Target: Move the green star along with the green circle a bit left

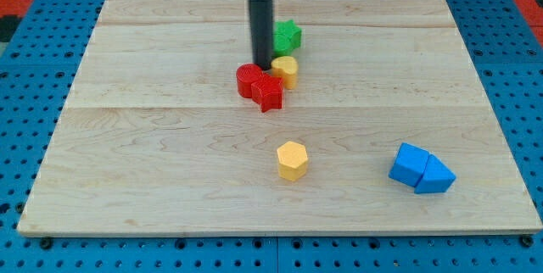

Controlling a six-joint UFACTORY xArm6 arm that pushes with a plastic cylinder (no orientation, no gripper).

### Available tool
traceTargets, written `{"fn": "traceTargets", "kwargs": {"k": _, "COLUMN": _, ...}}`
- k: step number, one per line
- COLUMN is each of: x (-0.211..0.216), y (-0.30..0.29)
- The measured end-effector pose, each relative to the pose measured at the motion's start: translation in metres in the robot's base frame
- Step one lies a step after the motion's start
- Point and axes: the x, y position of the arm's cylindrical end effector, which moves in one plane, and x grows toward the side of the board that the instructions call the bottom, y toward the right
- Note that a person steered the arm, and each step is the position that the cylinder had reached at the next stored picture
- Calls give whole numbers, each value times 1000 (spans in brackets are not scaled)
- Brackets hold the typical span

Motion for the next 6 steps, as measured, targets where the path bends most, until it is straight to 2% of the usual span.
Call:
{"fn": "traceTargets", "kwargs": {"k": 1, "x": -13, "y": 29}}
{"fn": "traceTargets", "kwargs": {"k": 3, "x": -61, "y": 41}}
{"fn": "traceTargets", "kwargs": {"k": 4, "x": -32, "y": 90}}
{"fn": "traceTargets", "kwargs": {"k": 5, "x": -45, "y": 138}}
{"fn": "traceTargets", "kwargs": {"k": 6, "x": -89, "y": 121}}
